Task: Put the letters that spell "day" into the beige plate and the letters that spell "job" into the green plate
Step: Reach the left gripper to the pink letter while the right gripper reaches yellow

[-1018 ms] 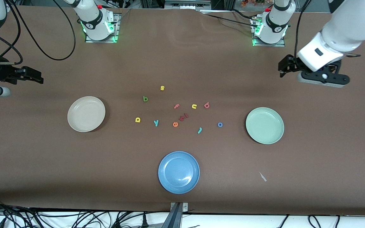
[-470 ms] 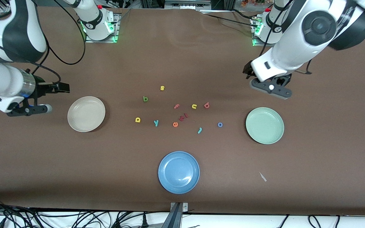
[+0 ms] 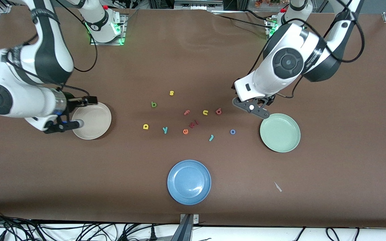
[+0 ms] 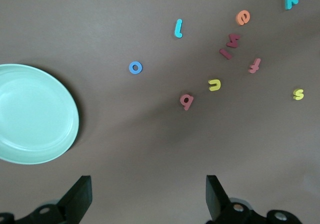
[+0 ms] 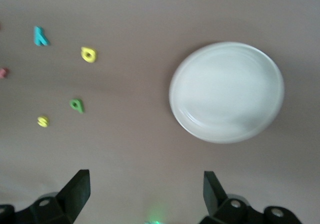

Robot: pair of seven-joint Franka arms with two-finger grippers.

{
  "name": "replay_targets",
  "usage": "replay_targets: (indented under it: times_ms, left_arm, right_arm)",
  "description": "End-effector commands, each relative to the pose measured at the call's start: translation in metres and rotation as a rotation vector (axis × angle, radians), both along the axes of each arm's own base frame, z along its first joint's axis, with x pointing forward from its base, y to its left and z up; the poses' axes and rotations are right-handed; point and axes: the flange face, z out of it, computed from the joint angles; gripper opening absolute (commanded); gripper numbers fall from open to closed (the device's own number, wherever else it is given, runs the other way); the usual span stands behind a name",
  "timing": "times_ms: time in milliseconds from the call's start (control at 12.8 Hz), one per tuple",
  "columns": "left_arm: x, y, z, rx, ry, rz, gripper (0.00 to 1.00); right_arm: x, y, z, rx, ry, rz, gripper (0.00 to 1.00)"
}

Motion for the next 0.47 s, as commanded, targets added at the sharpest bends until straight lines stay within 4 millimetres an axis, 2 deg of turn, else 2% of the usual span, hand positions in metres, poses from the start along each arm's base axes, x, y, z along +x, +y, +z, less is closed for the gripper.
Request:
replay_targets:
  times_ms: [0, 78, 235, 392]
  left_arm:
    - [0.005, -0.008, -0.042, -0.006, 0.048, -0.007, 1.00]
    - [0.000, -0.014, -0.063, -0.002, 0.061, -0.006, 1.00]
    - [-0.010, -0.024, -0.096, 0.004, 0.038, 0.078, 1.00]
    - [-0.022, -0.026, -0.135, 0.000, 0.020, 0.096, 1.00]
  right_arm:
    - [0.011, 0.037, -0.040, 0.005, -0.006, -0.019, 1.00]
    - [0.011, 0.056, -0.058, -0.032, -0.004, -0.089, 1.00]
    - [0.000, 0.102, -0.082, -0.089, -0.043, -0.220, 1.00]
    - [-0.012, 0.132, -0.104, -0.105, -0.104, -0.283, 1.00]
